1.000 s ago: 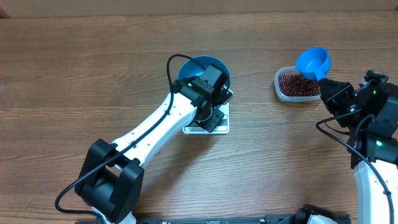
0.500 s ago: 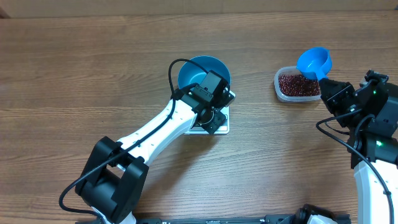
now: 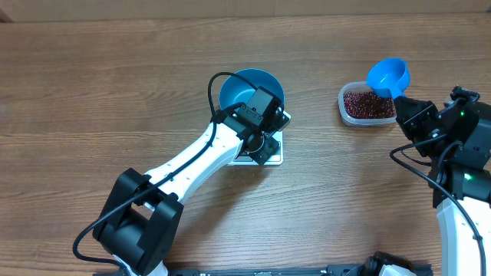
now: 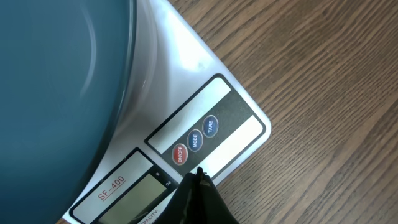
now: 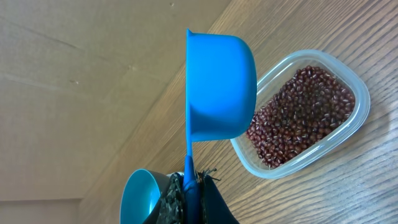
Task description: Scoop item into bowl and weigh 150g on scale
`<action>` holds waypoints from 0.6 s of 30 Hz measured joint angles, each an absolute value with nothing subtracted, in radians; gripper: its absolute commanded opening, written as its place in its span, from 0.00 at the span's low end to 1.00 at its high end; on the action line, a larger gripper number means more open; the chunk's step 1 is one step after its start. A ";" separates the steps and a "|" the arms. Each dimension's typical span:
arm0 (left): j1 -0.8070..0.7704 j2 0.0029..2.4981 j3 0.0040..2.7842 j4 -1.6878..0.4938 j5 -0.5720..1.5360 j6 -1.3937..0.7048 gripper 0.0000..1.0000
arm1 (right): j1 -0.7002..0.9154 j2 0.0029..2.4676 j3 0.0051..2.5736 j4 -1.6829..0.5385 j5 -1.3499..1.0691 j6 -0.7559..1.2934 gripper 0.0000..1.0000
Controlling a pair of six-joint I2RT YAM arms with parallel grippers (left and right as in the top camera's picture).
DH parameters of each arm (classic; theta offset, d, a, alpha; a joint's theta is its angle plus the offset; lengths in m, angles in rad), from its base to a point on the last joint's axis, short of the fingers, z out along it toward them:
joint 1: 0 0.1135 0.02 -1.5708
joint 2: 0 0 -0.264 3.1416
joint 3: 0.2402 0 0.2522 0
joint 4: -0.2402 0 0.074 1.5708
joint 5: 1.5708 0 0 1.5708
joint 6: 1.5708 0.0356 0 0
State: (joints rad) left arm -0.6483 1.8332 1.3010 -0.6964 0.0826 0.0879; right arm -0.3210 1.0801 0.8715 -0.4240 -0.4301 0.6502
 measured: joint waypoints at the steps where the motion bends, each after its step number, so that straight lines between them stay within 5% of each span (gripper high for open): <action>1: -0.648 1.833 1.301 -0.696 0.083 0.090 0.04 | -0.321 1.080 0.871 -0.424 -0.430 0.650 0.04; 18: -0.648 1.833 1.300 -0.670 0.083 0.188 0.04 | -0.321 1.080 0.871 -0.422 -0.429 0.650 0.04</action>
